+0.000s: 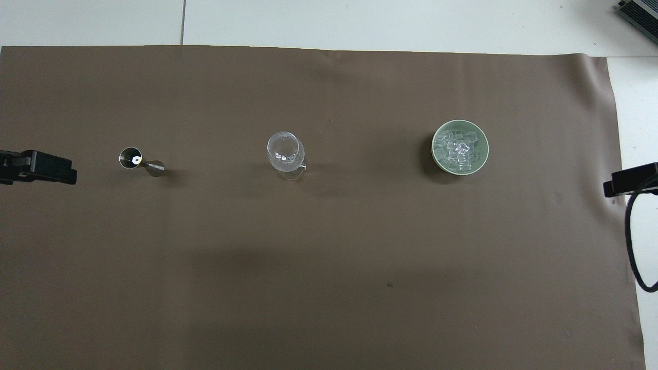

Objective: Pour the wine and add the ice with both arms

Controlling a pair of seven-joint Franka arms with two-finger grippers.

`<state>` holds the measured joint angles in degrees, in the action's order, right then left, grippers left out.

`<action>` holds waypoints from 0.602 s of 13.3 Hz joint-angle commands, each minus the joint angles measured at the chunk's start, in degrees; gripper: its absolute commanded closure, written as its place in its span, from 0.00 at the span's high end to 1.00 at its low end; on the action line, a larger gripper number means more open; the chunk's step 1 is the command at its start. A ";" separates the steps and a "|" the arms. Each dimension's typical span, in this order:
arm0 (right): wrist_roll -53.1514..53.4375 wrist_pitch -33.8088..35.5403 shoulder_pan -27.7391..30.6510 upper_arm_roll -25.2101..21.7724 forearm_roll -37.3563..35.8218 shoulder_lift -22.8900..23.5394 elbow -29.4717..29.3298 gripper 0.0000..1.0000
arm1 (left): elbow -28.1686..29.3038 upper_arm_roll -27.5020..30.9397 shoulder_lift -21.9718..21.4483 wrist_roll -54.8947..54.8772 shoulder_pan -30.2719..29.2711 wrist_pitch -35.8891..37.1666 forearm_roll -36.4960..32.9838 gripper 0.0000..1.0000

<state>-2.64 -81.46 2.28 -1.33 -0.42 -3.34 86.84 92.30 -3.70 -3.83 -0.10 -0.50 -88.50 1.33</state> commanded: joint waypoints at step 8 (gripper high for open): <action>0.62 -0.46 0.01 0.01 0.60 -0.70 0.70 1.00 | 0.34 0.44 -1.44 0.10 -0.38 1.57 0.43 1.00</action>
<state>-2.64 -81.46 2.28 -1.33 -0.42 -3.34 86.84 92.30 -3.47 -3.91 -0.05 -0.52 -88.05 1.33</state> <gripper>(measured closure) 0.000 0.000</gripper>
